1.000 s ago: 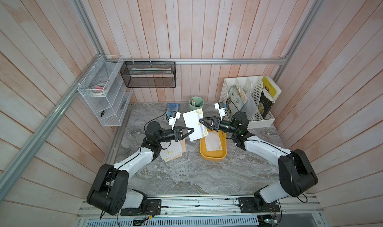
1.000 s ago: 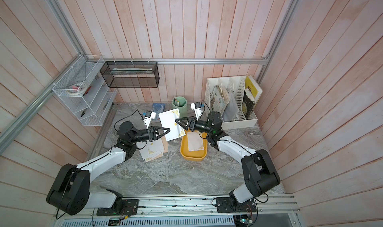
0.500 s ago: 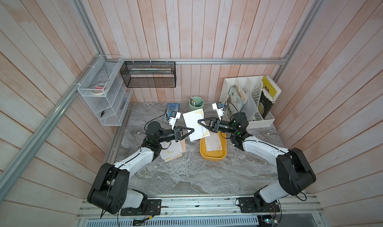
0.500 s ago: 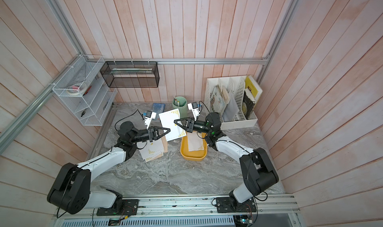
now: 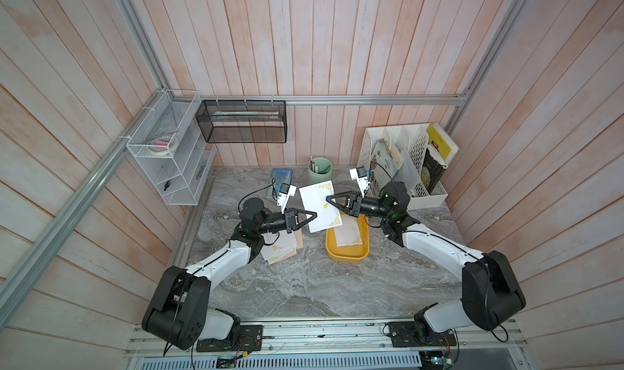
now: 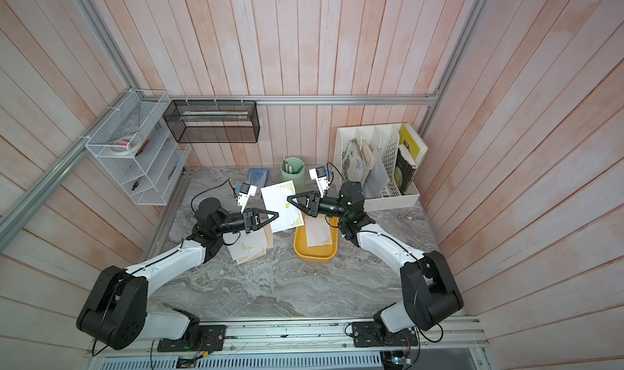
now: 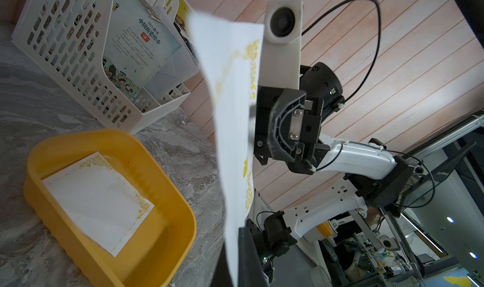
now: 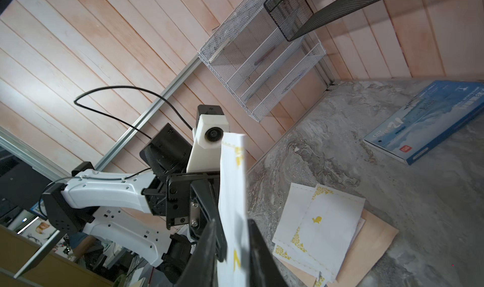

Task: Take out the stationery paper from the storage box
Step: Pick up the stationery paper from the storage box.

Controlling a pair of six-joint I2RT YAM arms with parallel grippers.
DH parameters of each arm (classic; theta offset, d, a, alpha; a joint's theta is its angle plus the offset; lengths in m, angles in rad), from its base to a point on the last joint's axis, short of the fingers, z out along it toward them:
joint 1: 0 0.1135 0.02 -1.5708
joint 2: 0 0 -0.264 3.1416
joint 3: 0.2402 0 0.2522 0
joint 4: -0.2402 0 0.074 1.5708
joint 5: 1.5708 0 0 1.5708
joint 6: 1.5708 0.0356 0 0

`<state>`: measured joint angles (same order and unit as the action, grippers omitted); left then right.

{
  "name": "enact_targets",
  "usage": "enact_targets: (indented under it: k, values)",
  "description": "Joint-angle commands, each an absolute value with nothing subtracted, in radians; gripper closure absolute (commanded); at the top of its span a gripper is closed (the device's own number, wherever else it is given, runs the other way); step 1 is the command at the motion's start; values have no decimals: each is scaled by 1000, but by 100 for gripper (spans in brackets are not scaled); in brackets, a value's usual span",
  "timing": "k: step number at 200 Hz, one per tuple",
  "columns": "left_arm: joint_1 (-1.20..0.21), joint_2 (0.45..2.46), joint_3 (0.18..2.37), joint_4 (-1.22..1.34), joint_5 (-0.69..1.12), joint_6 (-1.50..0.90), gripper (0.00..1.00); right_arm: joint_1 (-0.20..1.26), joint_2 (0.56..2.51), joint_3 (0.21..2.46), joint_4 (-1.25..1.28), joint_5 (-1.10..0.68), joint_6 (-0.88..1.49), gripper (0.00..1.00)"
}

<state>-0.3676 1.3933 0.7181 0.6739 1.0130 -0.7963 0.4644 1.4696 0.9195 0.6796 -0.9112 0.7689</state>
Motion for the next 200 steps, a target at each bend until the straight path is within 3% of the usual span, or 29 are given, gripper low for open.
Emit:
enact_targets:
  k: [1, 14, 23, 32, 36, 45, 67, 76, 85, 107, 120, 127, 144, 200]
  values:
    - [-365, 1379, 733, 654, 1006, -772, 100, 462, 1463, 928, 676, -891, 757, 100]
    - [-365, 1377, 732, 648, 1004, -768, 100, 461, 1465, 925, 677, -886, 758, 100]
    - [-365, 1375, 732, 642, 1002, -764, 100, 462, 1468, 930, 668, -886, 755, 79]
    - [-365, 1375, 732, 634, 999, -759, 100, 462, 1471, 934, 663, -891, 753, 72]
    - [-364, 1374, 733, 630, 997, -757, 100, 461, 1473, 934, 665, -894, 753, 76]
    - [-365, 1372, 734, 622, 995, -753, 100, 462, 1471, 932, 664, -899, 750, 100]
    - [-365, 1363, 732, 594, 974, -735, 100, 461, 1459, 925, 652, -879, 738, 100]
    - [-365, 1356, 734, 573, 961, -724, 100, 462, 1457, 927, 640, -875, 733, 92]
    - [-364, 1349, 738, 544, 946, -707, 100, 462, 1455, 930, 630, -875, 725, 100]
    - [-351, 1322, 752, 423, 872, -652, 100, 462, 1443, 923, 613, -849, 714, 100]
    - [-328, 1308, 752, 369, 845, -640, 100, 462, 1438, 925, 569, -816, 695, 63]
    - [-310, 1299, 747, 354, 840, -641, 100, 461, 1437, 926, 548, -806, 685, 54]
    - [-259, 1271, 715, 346, 833, -662, 100, 460, 1436, 931, 507, -791, 664, 49]
    - [-124, 1226, 626, 263, 795, -686, 100, 461, 1436, 950, 390, -725, 598, 48]
